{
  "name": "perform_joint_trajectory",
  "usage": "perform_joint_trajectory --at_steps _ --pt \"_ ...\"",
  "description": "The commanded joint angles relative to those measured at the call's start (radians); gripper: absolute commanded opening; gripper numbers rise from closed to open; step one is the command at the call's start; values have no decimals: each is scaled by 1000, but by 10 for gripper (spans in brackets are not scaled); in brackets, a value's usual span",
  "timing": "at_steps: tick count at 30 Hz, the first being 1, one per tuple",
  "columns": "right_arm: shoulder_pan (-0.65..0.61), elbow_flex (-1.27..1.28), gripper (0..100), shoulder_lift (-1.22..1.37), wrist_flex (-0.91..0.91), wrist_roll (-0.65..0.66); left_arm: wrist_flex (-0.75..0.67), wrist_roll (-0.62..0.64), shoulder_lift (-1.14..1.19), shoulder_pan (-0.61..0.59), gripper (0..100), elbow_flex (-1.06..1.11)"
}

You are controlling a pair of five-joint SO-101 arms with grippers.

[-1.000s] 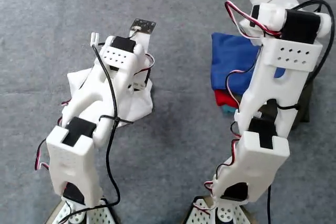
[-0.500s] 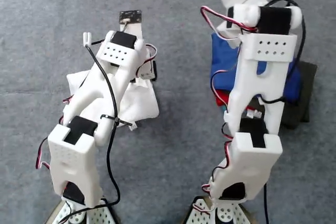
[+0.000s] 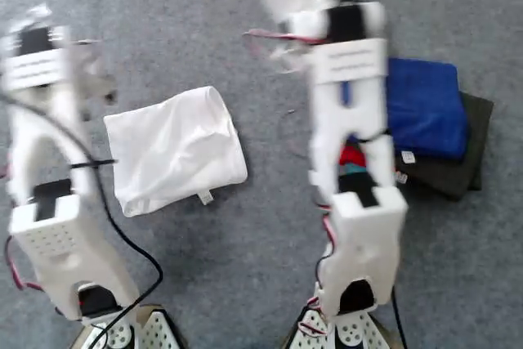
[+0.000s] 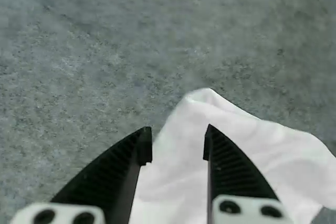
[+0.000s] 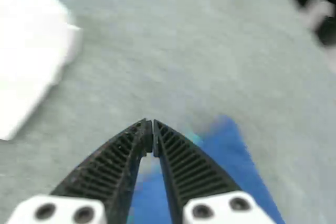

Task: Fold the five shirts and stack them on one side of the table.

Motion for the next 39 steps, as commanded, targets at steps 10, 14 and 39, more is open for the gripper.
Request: perform_joint_trajectory --at_steps 10,14,39 --pt "-236 -73 15 275 -25 -8 -499 31 -12 -33 163 463" --pt "-212 -150 15 390 -74 -3 -548 26 -14 -65 163 507" --pt "-249 -742 15 636 143 -6 -608 25 -12 -150 163 507"
